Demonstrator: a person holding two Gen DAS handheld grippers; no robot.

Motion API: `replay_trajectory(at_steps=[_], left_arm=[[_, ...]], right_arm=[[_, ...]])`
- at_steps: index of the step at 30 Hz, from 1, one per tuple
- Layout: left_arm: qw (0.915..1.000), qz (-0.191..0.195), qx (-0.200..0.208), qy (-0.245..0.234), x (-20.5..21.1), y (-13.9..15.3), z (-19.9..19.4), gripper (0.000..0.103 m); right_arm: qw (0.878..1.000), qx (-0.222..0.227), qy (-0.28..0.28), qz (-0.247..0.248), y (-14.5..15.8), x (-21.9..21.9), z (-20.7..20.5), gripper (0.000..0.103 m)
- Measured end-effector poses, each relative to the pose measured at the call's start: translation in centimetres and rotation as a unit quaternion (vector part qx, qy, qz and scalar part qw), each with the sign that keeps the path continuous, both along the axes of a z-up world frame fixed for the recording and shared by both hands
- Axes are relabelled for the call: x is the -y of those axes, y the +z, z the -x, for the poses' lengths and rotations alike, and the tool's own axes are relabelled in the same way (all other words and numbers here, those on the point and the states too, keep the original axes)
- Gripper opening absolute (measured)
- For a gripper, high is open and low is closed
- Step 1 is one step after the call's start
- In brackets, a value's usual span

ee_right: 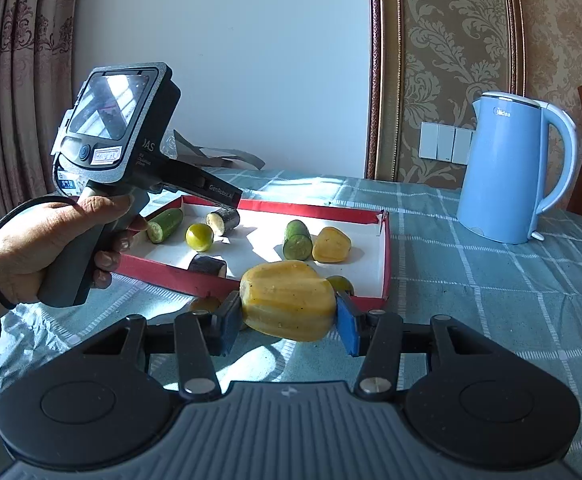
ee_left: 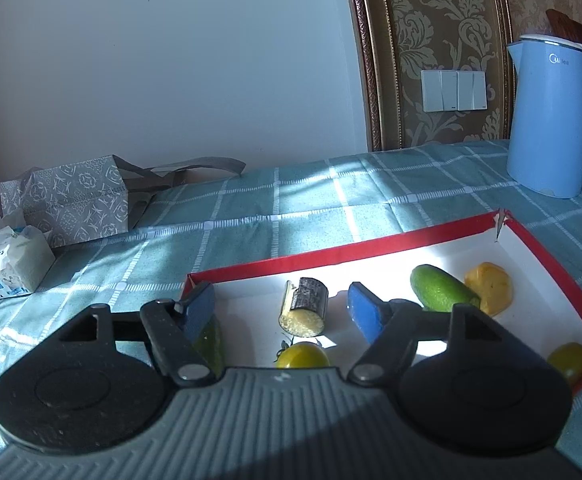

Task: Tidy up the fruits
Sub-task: 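Open the left gripper to release the eggplant chunk in the tray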

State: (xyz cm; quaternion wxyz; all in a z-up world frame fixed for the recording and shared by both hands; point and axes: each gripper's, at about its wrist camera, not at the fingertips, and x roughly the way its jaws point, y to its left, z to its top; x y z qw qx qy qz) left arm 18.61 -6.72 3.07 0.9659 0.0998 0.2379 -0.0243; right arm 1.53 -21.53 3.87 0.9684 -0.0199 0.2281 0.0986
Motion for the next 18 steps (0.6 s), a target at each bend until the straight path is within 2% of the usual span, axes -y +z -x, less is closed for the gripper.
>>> replay_trajectory(at_steps=[2, 6, 8, 13, 18], left_arm=[[0.9996, 0.003, 0.019, 0.018, -1.0, 0.3, 1.1, 0.088], [0.9952, 0.008, 0.062, 0.075, -3.3, 0.4, 3.3, 0.103], [0.9928, 0.017, 0.074, 0.093, -4.3, 0.3, 3.9, 0.103], [0.9866, 0.068, 0.104, 0.105, -6.5, 0.0, 5.2, 0.103], [0.9857, 0.067, 0.093, 0.123, -7.8, -0.5, 5.0, 0.103]], right_arm=[[1.000, 0.000, -0.001, 0.001, 0.1, -0.1, -0.9, 0.048], [1.000, -0.003, -0.002, 0.005, 0.2, -0.3, -2.7, 0.048], [1.000, -0.007, -0.003, 0.008, 0.1, -0.6, -3.9, 0.048], [1.000, -0.013, -0.009, 0.014, 0.0, -1.3, -6.3, 0.048], [0.999, -0.014, -0.034, 0.015, -0.4, -1.3, -8.3, 0.048]])
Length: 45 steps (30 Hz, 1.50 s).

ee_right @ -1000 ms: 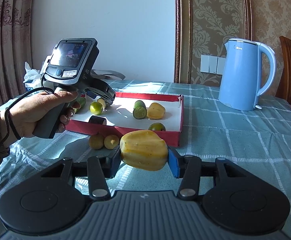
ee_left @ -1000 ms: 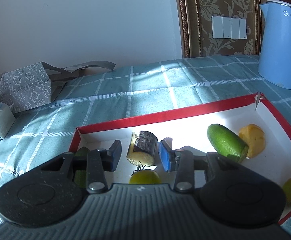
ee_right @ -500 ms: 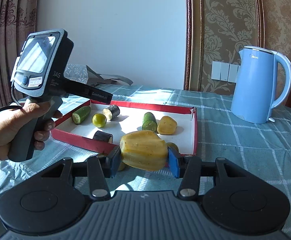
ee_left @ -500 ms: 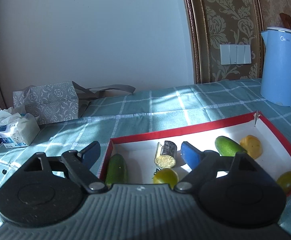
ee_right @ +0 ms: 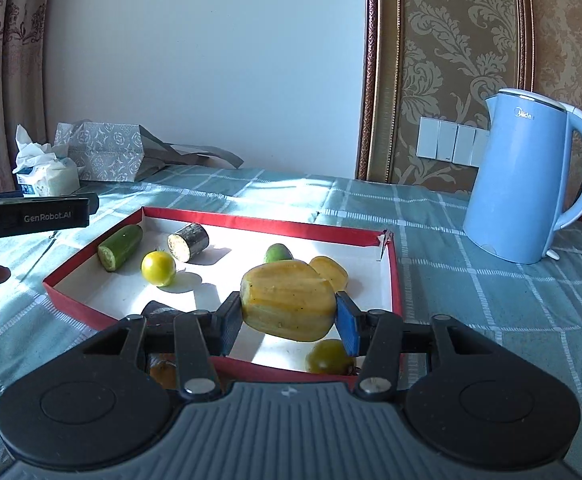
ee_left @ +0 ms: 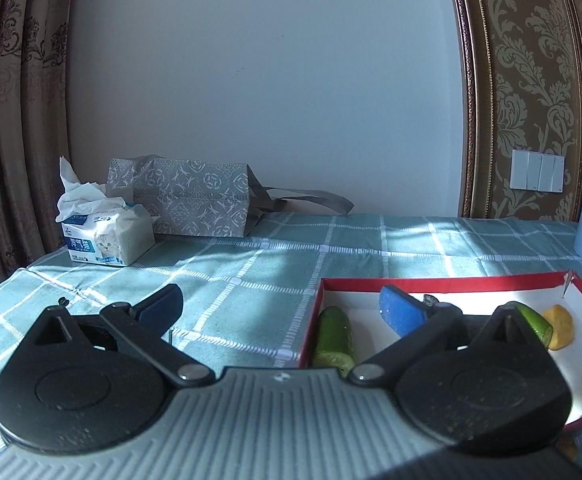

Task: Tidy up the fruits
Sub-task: 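Open the left gripper to release the eggplant chunk in the tray, then lower the yellow chunk into the tray and open the right gripper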

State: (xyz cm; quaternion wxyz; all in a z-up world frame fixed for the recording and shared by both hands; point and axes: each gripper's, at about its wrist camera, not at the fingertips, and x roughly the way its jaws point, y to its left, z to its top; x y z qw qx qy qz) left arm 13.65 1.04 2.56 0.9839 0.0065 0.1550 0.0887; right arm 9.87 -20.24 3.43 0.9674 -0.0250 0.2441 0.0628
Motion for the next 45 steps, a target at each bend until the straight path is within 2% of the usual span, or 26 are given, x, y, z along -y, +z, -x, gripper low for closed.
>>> replay_trajectory(at_steps=[3, 17, 26, 36, 45], left_arm=[[0.9997, 0.023, -0.003, -0.003, -0.6, 0.0, 0.0, 0.103], [0.9999, -0.002, -0.015, 0.001, 0.0, -0.5, -0.3, 0.103], [0.9997, -0.001, -0.026, -0.001, -0.1, -0.8, -0.6, 0.103], [0.9995, 0.000, -0.031, -0.005, -0.1, -0.9, -0.8, 0.103], [0.9994, 0.000, -0.034, -0.005, -0.1, -1.0, -0.8, 0.103]], right_arm=[[1.000, -0.007, -0.004, -0.001, -0.6, -0.1, -0.8, 0.048], [0.999, -0.029, -0.040, 0.006, -2.2, 1.2, -4.4, 0.049], [0.997, -0.041, -0.063, 0.004, -3.1, 2.2, -6.4, 0.049], [0.997, -0.040, -0.066, 0.009, -3.3, 2.4, -6.9, 0.049], [0.997, -0.039, -0.068, -0.003, -3.0, 2.7, -6.9, 0.054]])
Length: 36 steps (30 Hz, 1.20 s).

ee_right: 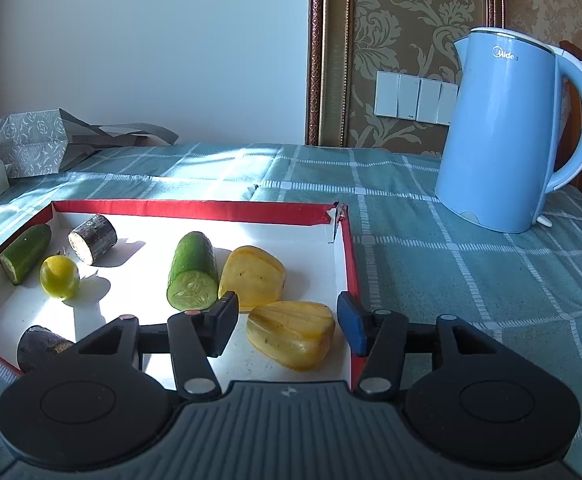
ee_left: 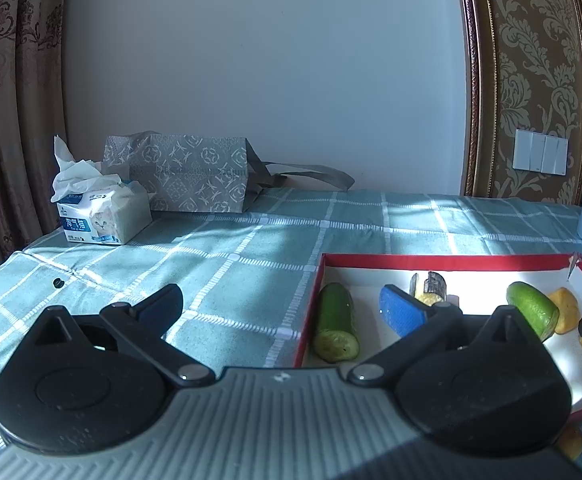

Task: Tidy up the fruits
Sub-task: 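Lower the yellow chunk into the tray and open the right gripper, then move both grippers back toward the small round fruits beside the tray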

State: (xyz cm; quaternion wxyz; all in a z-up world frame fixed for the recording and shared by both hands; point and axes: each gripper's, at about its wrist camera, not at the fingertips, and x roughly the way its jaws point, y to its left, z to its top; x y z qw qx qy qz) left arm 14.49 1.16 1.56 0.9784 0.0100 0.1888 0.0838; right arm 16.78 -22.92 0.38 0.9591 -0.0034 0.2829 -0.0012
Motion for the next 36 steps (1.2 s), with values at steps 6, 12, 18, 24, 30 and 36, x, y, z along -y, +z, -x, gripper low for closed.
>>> replay_trajectory(at_steps=[6, 12, 18, 24, 30, 36], left_arm=[[1.0000, 0.001, 0.000, -0.001, 0.0, 0.0, 0.0, 0.103], [1.0000, -0.002, -0.002, 0.000, 0.1, 0.0, 0.1, 0.103], [0.9999, -0.011, -0.002, -0.011, 0.5, -0.2, 0.3, 0.103], [0.9883, 0.007, -0.036, -0.148, 1.6, -0.8, 5.1, 0.103], [0.9741, -0.028, -0.034, -0.222, 4.9, -1.3, 9.4, 0.103], [0.9764, -0.059, -0.045, -0.203, 8.4, -2.6, 9.0, 0.101]], right_arm=[[0.999, 0.031, 0.012, -0.022, 1.9, 0.2, 2.8, 0.054], [0.997, 0.066, 0.014, -0.030, 2.9, 0.0, 7.6, 0.055], [0.995, 0.096, 0.008, -0.024, 1.8, -0.9, 11.3, 0.055], [0.989, 0.128, 0.005, -0.078, 0.7, 0.8, 12.9, 0.060], [0.987, 0.117, -0.018, -0.109, 0.3, 2.2, 12.7, 0.061], [0.984, 0.117, -0.046, -0.129, 0.0, 3.5, 12.9, 0.062]])
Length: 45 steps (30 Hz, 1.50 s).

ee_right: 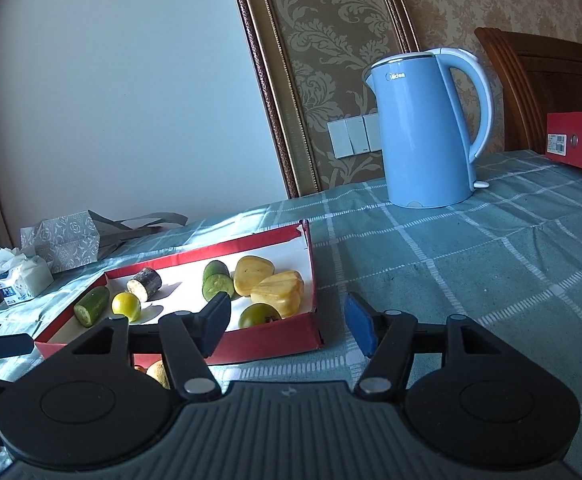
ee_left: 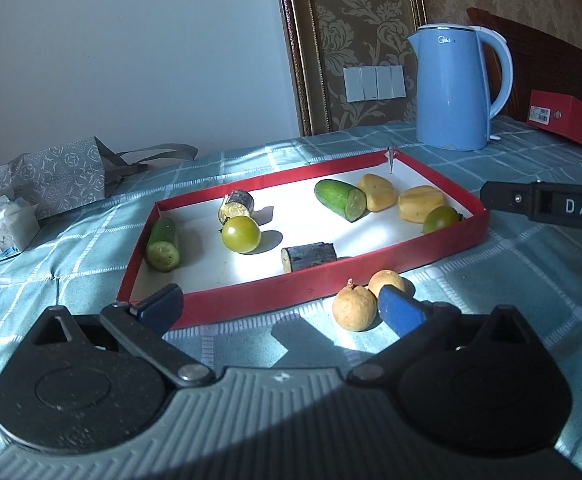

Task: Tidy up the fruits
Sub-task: 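Move both grippers back toward the small round fruits beside the tray, then close the left gripper on the small tan round fruit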

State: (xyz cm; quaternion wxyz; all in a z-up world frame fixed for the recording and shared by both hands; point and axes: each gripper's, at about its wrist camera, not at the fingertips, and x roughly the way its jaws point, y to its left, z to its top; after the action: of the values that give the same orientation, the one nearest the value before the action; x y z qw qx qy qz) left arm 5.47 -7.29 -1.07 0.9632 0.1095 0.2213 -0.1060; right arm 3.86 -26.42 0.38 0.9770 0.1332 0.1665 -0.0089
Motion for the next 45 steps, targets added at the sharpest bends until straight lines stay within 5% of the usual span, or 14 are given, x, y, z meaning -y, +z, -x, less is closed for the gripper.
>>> replay_trajectory(at_steps=[3, 8, 11, 17, 23, 29, 34, 41, 45], left_arm=[[0.9997, 0.012, -0.015, 0.016, -0.1, -0.1, -0.8, 0.088], [0.9992, 0.022, -0.032, 0.009, 0.1, -0.1, -1.4, 0.087], [0.9991, 0.011, -0.041, 0.007, 1.2, -0.3, -1.6, 0.090], [0.9958, -0.034, -0.021, 0.082, -0.7, -0.5, -1.0, 0.098], [0.9969, 0.038, -0.047, 0.051, -2.4, 1.0, -1.1, 0.100], [0.9970, -0.003, -0.063, 0.043, 1.3, -0.4, -2.9, 0.103], [0.9944, -0.013, -0.058, 0.087, -0.8, -0.7, -2.5, 0.103], [0.9919, 0.058, -0.070, 0.089, -5.1, 0.4, -2.1, 0.103], [0.9943, 0.050, -0.073, 0.060, -3.7, 0.5, -2.3, 0.103]], right_arm=[[1.000, -0.006, 0.001, 0.000, -0.1, 0.0, -0.1, 0.063], [1.000, -0.005, 0.007, 0.004, -0.1, -0.1, 0.0, 0.065], [1.000, -0.006, 0.008, 0.006, -0.1, -0.2, 0.0, 0.067], [1.000, -0.002, 0.009, 0.001, 0.0, -0.1, 0.2, 0.067], [1.000, 0.000, 0.022, 0.013, 0.1, -0.8, 0.1, 0.067], [1.000, -0.008, 0.015, 0.009, -0.1, -0.5, 0.0, 0.067], [1.000, -0.009, 0.017, 0.011, -0.1, -0.6, 0.0, 0.067], [1.000, -0.009, 0.025, 0.016, -0.1, -1.0, 0.0, 0.067], [0.999, -0.010, 0.026, 0.018, -0.1, -1.0, 0.0, 0.067]])
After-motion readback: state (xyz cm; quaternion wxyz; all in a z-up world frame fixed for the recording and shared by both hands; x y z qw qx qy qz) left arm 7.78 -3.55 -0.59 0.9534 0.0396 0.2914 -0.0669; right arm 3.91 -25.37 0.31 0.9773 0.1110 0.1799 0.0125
